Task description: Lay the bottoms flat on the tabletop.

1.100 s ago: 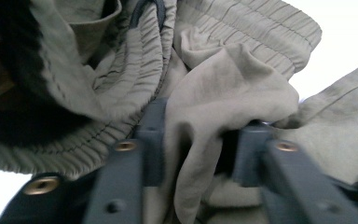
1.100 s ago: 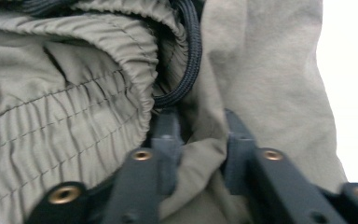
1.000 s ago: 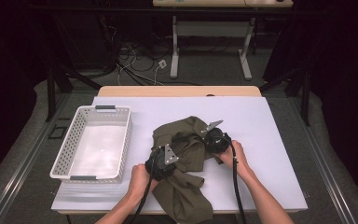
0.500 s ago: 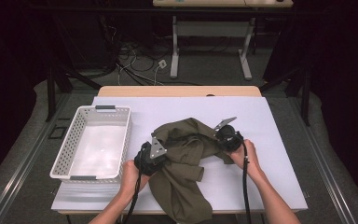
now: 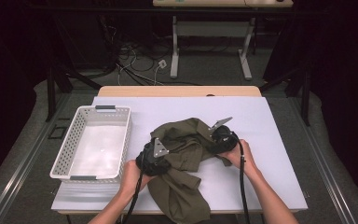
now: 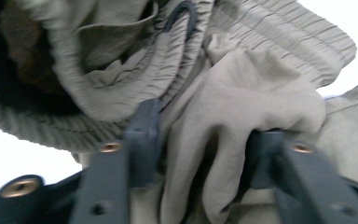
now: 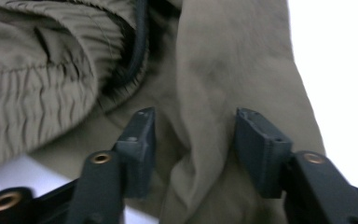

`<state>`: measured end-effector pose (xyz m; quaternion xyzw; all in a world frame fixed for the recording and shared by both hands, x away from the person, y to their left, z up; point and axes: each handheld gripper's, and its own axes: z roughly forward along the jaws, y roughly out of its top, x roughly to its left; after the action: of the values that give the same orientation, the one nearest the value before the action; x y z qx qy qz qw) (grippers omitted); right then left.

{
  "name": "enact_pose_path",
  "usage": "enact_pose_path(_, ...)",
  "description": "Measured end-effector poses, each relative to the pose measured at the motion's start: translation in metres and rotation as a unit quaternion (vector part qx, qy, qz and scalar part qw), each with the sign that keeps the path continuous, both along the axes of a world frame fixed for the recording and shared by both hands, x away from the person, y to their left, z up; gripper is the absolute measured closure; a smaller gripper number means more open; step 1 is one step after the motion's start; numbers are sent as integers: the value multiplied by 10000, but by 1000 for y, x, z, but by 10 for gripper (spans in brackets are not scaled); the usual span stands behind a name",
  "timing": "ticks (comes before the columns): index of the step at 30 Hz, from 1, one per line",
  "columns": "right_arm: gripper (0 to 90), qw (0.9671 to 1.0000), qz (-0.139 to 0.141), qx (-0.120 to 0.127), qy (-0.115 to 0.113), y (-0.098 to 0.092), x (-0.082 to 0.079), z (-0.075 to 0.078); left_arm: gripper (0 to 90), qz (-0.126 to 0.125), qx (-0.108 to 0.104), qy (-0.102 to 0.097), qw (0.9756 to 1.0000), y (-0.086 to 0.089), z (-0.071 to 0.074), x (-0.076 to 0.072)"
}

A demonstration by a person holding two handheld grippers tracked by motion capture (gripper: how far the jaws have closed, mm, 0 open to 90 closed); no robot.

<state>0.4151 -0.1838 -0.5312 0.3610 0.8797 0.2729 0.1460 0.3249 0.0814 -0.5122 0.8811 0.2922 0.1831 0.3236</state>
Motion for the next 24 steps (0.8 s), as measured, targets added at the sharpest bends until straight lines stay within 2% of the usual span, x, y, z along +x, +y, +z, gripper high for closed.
enact_pose_path(1,438,10000,-12,-5,-11,3,2,-2,431,-12,12,-29,10000,-2,0,-1)
enact_pose_path(2,438,9999,24,-75,135,6,3,-2,412,-48,35,-64,10000,-4,0,-2)
enact_pose_path(4,456,9998,8,-129,157,12,6,-7,410,-102,33,-40,9999,-7,-2,-2)
enact_pose_path(5,495,9997,-20,-206,123,14,7,-9,436,-153,39,-63,9999,-8,-3,-3)
enact_pose_path(8,618,9998,-22,-143,122,15,9,-11,537,-305,81,-38,9995,-12,-7,-3)
enact_pose_path(9,647,9998,-19,-145,96,15,9,-12,574,-299,104,-49,9995,-14,-10,-4)
enact_pose_path(10,682,10000,-34,-48,-34,16,9,-14,622,-299,137,-66,9994,-14,-12,-4)
enact_pose_path(11,710,9999,-65,-119,17,16,7,-12,666,-279,152,-46,9995,-15,-15,-3)
enact_pose_path(12,749,9999,-40,-13,-105,17,7,-14,704,-252,157,-44,9995,-15,-17,-3)
enact_pose_path(13,798,9999,-17,-129,-26,16,7,-12,737,-243,152,-41,9996,-15,-18,-3)
enact_pose_path(15,863,9999,-34,-135,-16,17,6,-12,789,-246,185,-43,9995,-13,-19,-2)
enact_pose_path(16,877,9999,-36,-30,-108,17,6,-13,807,-215,116,-24,9997,-13,-19,-2)
enact_pose_path(18,888,9999,-83,-26,53,15,6,-11,826,-186,33,-102,9998,-10,-17,-2)
enact_pose_path(21,894,9999,-144,-49,41,14,4,-8,840,-148,-131,-185,9996,-5,-11,-3)
enact_pose_path(23,895,9999,-132,-33,10,12,3,-5,845,-161,-368,-110,9991,-2,-4,-3)
enact_pose_path(24,895,9998,-166,-97,88,10,1,-1,846,-156,-387,-194,9989,-2,0,-5)
